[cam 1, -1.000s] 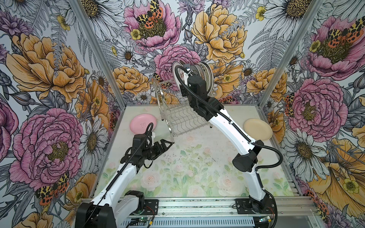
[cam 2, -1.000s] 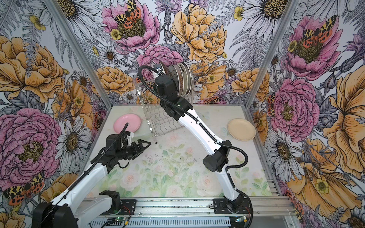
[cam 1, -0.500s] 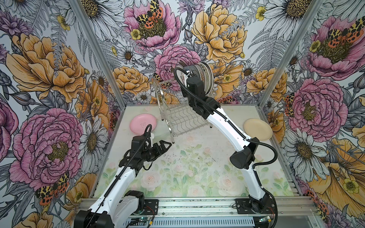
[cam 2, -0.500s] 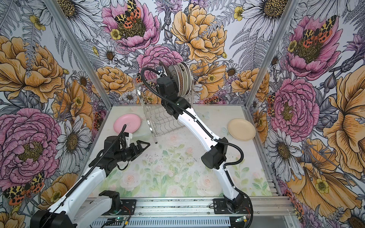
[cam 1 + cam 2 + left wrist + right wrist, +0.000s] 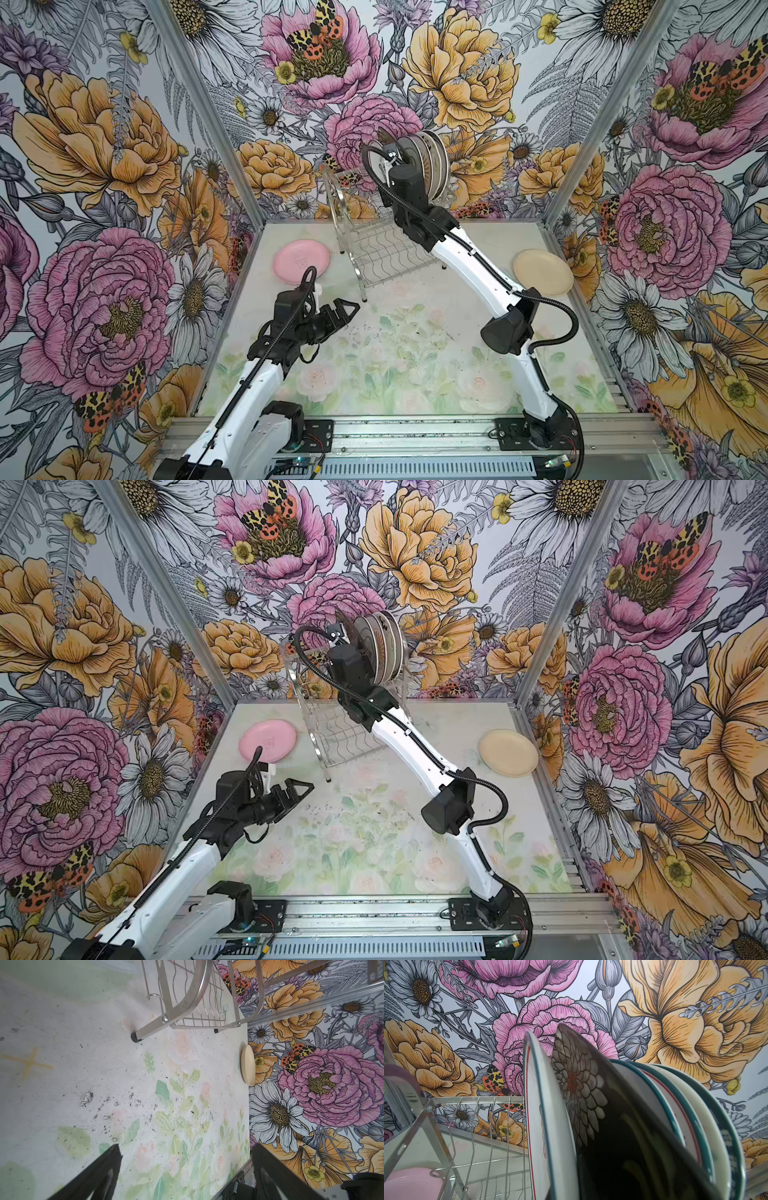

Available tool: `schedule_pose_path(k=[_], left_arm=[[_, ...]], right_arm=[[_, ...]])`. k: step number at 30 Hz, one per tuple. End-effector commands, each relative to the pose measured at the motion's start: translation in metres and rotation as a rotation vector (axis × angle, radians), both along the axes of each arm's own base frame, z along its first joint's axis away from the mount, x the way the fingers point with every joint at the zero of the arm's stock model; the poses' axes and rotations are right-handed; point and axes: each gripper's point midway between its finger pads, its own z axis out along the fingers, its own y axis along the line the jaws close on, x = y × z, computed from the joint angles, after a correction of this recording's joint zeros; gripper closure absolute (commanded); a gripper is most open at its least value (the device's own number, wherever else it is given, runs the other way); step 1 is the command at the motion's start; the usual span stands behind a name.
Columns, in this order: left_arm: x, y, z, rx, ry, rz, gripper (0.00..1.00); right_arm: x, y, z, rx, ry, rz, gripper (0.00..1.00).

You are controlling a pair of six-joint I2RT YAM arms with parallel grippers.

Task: Load the plates into the dish rack
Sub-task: 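Lower the red-text plate into the rack slot in front of the dark floral plate, then open and withdraw the right gripper from the rack toward the beige plate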

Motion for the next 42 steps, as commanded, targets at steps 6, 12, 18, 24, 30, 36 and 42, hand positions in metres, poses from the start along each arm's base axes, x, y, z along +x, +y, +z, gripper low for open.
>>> schedule_pose_path(k=[6, 12, 18, 24, 30, 36, 42], left_arm=[[-0.005, 0.002, -0.004, 0.007, 0.008, 0.022, 0.01], [-0.006, 0.0, -0.002, 0.008, 0.002, 0.013, 0.01], [-0.006, -0.003, -0.001, 0.01, -0.002, 0.005, 0.01], [-0.008, -0.005, -0.001, 0.012, -0.006, -0.002, 0.01], [-0.008, -0.007, 0.0, 0.018, -0.011, -0.014, 0.01], [-0.01, -0.015, 0.002, 0.032, -0.024, -0.047, 0.01], [-0.011, -0.025, 0.001, 0.051, -0.022, -0.083, 0.01]], right_arm=[[-0.009, -0.009, 0.028, 0.058, -0.059, -0.013, 0.8], [-0.021, -0.01, 0.038, 0.051, -0.065, -0.002, 0.7], [-0.039, -0.012, 0.055, 0.055, -0.08, 0.015, 0.6], [-0.058, -0.02, 0.068, 0.074, -0.083, 0.022, 0.55], [-0.096, -0.022, 0.073, 0.114, -0.061, 0.06, 0.47], [-0.129, -0.05, 0.05, 0.184, 0.013, 0.059, 0.41], [-0.162, -0.103, 0.006, 0.231, 0.095, -0.01, 0.35]])
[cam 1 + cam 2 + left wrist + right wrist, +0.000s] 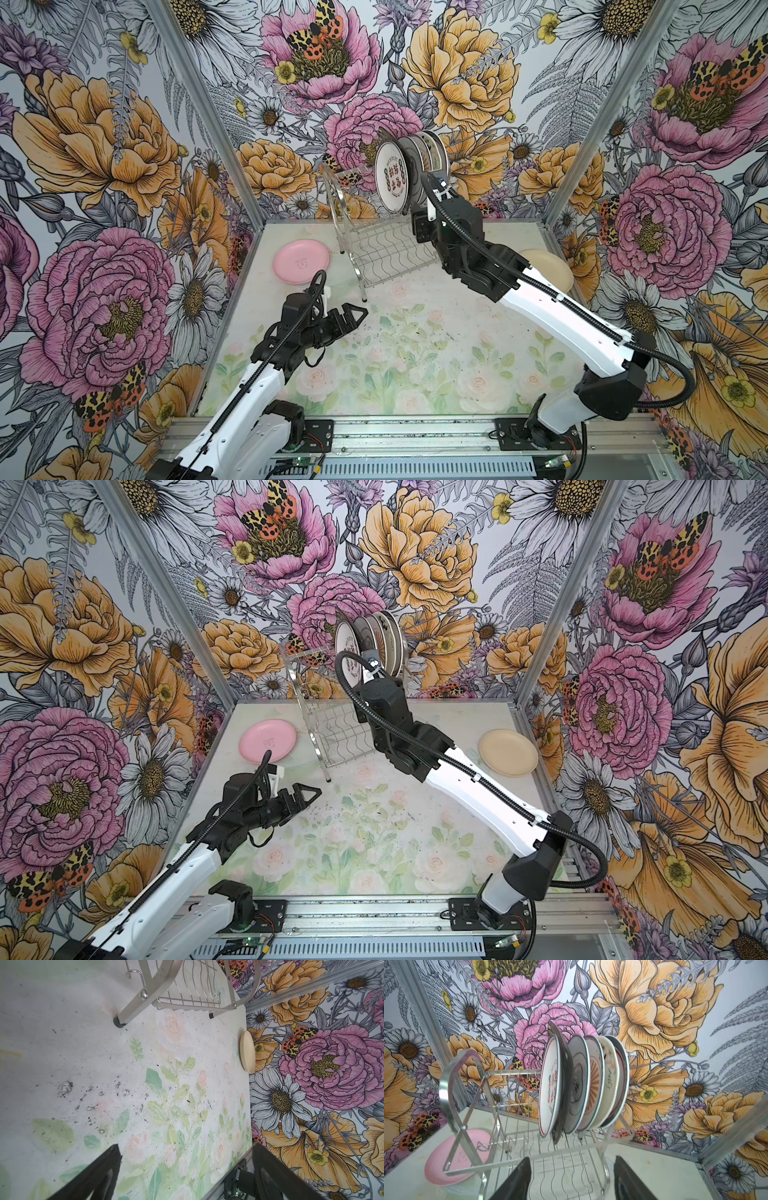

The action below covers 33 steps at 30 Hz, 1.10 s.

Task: Load the plates into the dish rack
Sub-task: 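Open and withdraw the right gripper from the rack toward the beige plate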

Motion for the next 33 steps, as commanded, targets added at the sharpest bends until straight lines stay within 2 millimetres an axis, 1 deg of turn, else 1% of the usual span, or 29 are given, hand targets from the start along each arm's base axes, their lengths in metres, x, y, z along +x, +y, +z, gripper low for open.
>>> schedule_pose_path(k=[1, 3, 4, 9, 10, 12, 15, 20, 27, 30, 33], left_arm=[[0.003, -0.003, 0.002, 0.033, -0.022, -0.014, 0.01], [0.002, -0.006, 0.001, 0.038, -0.021, -0.028, 0.01], [0.003, -0.007, 0.001, 0.041, -0.02, -0.032, 0.01], [0.004, -0.015, -0.001, 0.04, -0.017, -0.055, 0.01], [0.004, -0.017, -0.002, 0.039, -0.015, -0.06, 0.01], [0.005, -0.021, -0.003, 0.039, -0.014, -0.068, 0.01], [0.005, -0.028, -0.004, 0.038, -0.01, -0.083, 0.01], [0.003, -0.038, -0.003, 0.034, -0.01, -0.114, 0.01], [0.003, -0.04, -0.003, 0.028, -0.011, -0.113, 0.01], [0.003, -0.039, -0.002, 0.024, -0.013, -0.102, 0.01], [0.002, -0.038, -0.003, 0.022, -0.014, -0.097, 0.02]], right_arm=[[-0.014, -0.036, -0.016, 0.087, 0.045, -0.074, 0.35], [-0.022, -0.056, -0.034, 0.094, 0.091, -0.099, 0.35], [-0.022, -0.072, -0.044, 0.108, 0.116, -0.128, 0.34], [-0.029, -0.131, -0.083, 0.189, 0.221, -0.198, 0.34], [-0.028, -0.144, -0.091, 0.203, 0.242, -0.217, 0.34], [-0.024, -0.164, -0.107, 0.221, 0.291, -0.235, 0.34], [-0.014, -0.19, -0.133, 0.257, 0.382, -0.251, 0.32], [0.01, -0.222, -0.182, 0.324, 0.551, -0.245, 0.31], [0.035, -0.269, -0.247, 0.36, 0.724, -0.309, 0.28], [0.042, -0.283, -0.269, 0.342, 0.776, -0.336, 0.23], [0.05, -0.294, -0.285, 0.325, 0.814, -0.343, 0.18]])
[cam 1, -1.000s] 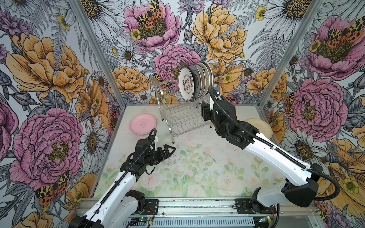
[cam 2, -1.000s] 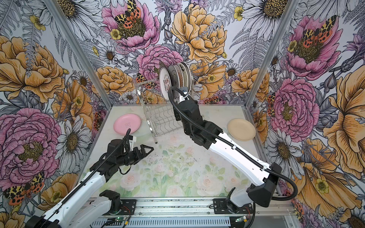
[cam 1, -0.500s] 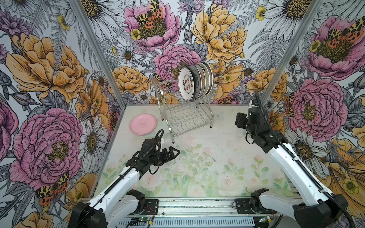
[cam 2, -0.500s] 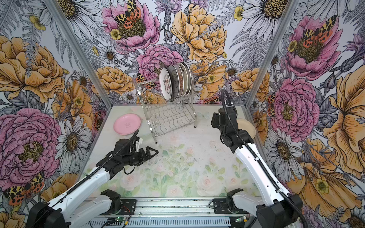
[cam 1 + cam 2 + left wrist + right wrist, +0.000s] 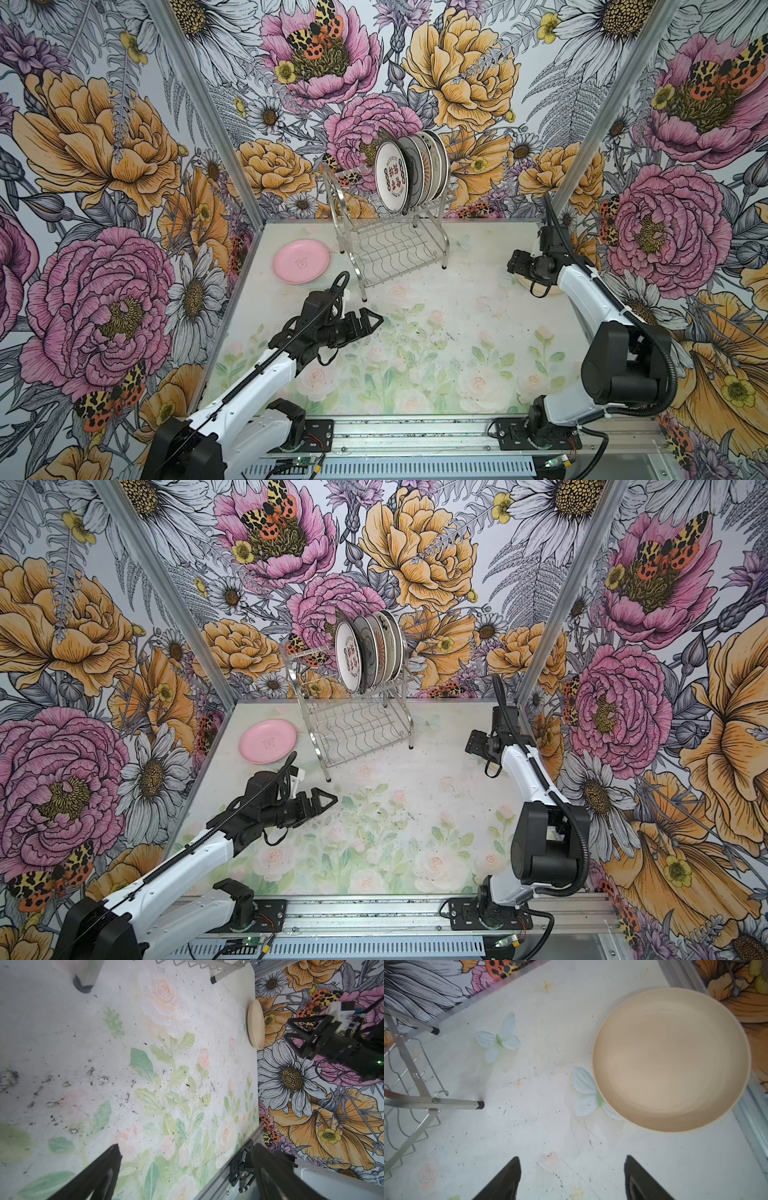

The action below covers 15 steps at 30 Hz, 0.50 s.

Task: Load the plates into the dish rack
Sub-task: 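Open and withdraw the right gripper from the rack toward the beige plate, then lower the right gripper onto the beige plate's rim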

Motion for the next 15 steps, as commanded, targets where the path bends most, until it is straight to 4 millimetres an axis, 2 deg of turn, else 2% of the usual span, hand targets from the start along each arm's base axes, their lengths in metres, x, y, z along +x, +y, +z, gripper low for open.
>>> schedule_pose_path(k=[1, 8, 15], left_arm=[[0.007, -0.001, 0.016, -0.014, -0.059, 0.019, 0.01], [0.009, -0.002, 0.012, -0.015, -0.053, 0.022, 0.01], [0.014, -0.005, 0.008, -0.018, -0.042, 0.017, 0.01]], right_arm=[[0.015, -0.005, 0.001, 0.004, -0.002, 0.044, 0.18], [0.025, -0.028, -0.037, -0.009, 0.103, 0.054, 0.18], [0.037, -0.035, -0.061, -0.006, 0.156, 0.064, 0.18]])
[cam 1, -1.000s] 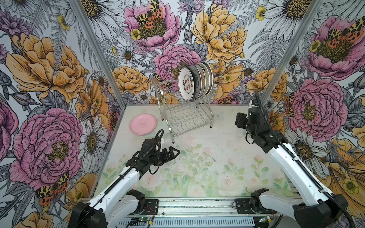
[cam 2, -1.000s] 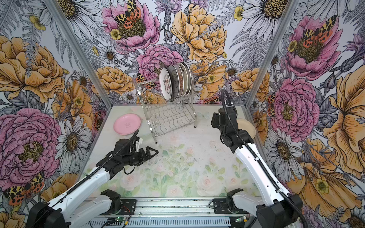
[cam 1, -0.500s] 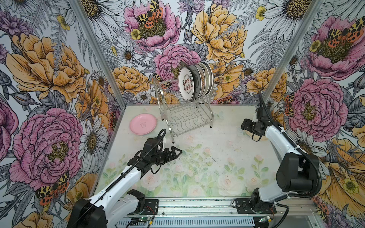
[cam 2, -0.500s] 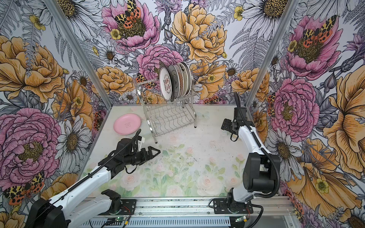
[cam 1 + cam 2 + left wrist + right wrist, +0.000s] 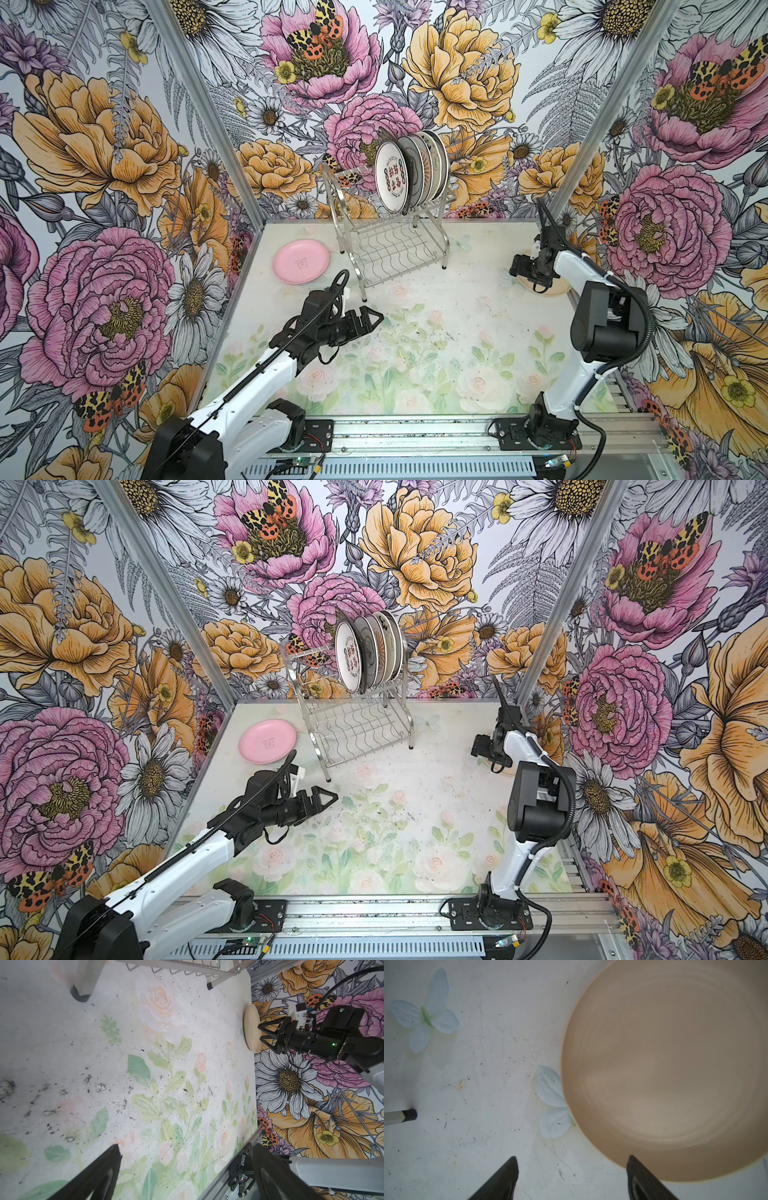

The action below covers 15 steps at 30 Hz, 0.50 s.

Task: Load the plates into the dish rack
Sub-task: 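Lower the right gripper onto the beige plate's rim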

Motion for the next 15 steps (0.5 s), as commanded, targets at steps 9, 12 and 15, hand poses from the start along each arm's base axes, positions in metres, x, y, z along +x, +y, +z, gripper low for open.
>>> schedule_pose_path(k=[9, 12, 15], left_arm=[[0.018, -0.009, 0.006, -0.009, -0.023, -0.006, 0.01], [0.021, -0.01, 0.006, -0.012, -0.022, -0.007, 0.01], [0.023, -0.011, 0.005, -0.013, -0.019, -0.01, 0.01]], right_arm=[[0.019, 0.0, -0.017, 0.01, 0.034, 0.051, 0.17], [0.02, 0.003, -0.022, 0.022, 0.045, 0.062, 0.17], [0.021, 0.007, -0.025, 0.029, 0.052, 0.076, 0.18]])
